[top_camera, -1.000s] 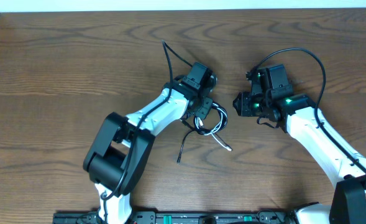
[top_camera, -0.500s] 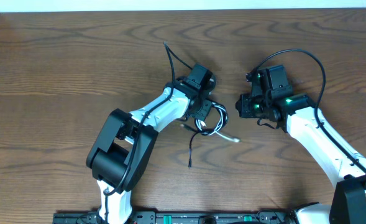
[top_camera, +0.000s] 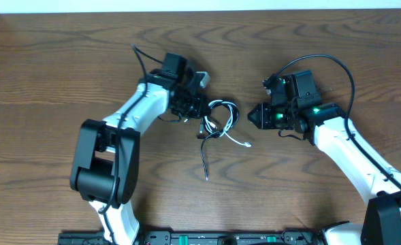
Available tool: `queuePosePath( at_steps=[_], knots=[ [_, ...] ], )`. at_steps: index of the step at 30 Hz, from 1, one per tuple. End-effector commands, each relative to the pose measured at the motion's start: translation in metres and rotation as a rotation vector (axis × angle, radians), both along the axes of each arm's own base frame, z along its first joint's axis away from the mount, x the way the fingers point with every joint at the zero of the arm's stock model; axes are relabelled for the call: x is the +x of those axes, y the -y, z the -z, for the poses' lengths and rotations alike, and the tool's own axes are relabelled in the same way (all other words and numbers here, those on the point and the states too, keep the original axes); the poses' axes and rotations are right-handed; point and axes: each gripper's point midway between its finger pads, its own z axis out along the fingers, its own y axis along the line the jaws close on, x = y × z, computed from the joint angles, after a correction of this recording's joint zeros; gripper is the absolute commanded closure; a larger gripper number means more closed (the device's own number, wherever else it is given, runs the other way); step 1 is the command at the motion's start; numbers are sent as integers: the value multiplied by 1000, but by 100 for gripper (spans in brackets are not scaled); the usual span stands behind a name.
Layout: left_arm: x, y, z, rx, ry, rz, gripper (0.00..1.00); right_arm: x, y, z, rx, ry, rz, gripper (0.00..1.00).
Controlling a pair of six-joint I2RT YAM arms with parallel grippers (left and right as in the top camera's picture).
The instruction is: Untangle cables
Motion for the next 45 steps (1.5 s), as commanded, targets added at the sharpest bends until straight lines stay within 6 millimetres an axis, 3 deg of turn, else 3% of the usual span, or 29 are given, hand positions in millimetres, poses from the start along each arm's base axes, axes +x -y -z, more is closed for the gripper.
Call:
queuePosePath(
  at_steps=[1, 7, 12, 16, 22, 28, 31, 33, 40, 45],
  knots=[
    [3, 6, -35, -176, 22, 41, 93, -13, -16, -3, 89, -49, -56, 75],
    [6, -1, -33, -171, 21, 22, 92, -24, -30, -2, 83, -49, -114, 60],
    [9, -9, -26, -110, 29, -1, 93, -41, -53, -6, 96, 15, -289, 45],
    [10, -11, -24, -93, 28, -12, 92, -52, -67, -15, 152, 51, -394, 42],
    [11, -14, -21, -75, 21, -29, 93, -62, -71, -11, 133, 42, -436, 57],
    [11, -14, -21, -75, 18, -30, 93, -67, -69, 7, 1, 47, -428, 61],
    [11, -14, -21, -75, 18, -30, 92, -62, -69, 11, -58, 87, -421, 78],
    [11, -14, -21, -75, 18, -29, 92, -56, -76, 6, -44, 132, -424, 99],
    [6, -5, -22, -84, 16, -3, 93, -23, -94, -22, 42, 275, -346, 99],
    [-5, 12, -23, -90, 25, 64, 93, 4, -82, -25, -37, 351, -225, 99]
  ],
)
